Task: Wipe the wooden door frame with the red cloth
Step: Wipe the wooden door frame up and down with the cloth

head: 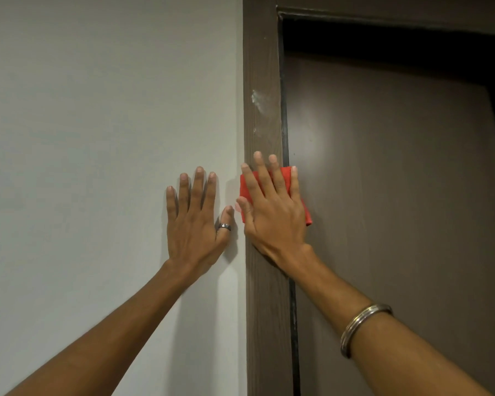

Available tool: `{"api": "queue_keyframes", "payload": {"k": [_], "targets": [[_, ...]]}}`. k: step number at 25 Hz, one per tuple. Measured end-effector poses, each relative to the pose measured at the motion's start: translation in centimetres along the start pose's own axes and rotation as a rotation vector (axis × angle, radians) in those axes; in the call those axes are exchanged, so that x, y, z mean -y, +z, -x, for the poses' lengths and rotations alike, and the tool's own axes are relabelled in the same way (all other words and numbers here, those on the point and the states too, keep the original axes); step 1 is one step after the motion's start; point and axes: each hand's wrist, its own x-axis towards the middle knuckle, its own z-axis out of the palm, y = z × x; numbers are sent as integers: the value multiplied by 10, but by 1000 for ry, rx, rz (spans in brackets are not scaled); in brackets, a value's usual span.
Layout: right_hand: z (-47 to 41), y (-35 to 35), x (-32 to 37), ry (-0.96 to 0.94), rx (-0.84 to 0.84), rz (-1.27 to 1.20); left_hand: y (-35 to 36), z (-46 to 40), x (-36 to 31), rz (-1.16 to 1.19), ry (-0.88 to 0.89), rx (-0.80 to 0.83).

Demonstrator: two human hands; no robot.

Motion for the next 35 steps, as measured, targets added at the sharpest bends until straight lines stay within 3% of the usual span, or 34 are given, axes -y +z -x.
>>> {"api": "queue_keyframes", "payload": {"k": [4,9,13,16,21,26,30,35], "targets": [[-21,1,2,106,-8,-28,-6,-10,4,42,25,2],[-51,0,2,131,-2,-44,-5,-29,3,70,25,3],[-63,0,-4,37,-27,-108,-6,-48,2,67,46,-16],[-79,2,-9,108,-70,-186,-5,-61,2,59,34,-22],[-124,5,-17,27,-38,-61,-4,-87,-4,49,33,-35],[-179,5,-24,66,-18,-21,-2,-95,-6,72,37,-67],[-150,10,-15,128,-89,-28,-4,-93,-6,76,35,-69],[-144,7,-17,108,-33,-76,-8,-104,-5,56,39,-35]]}}
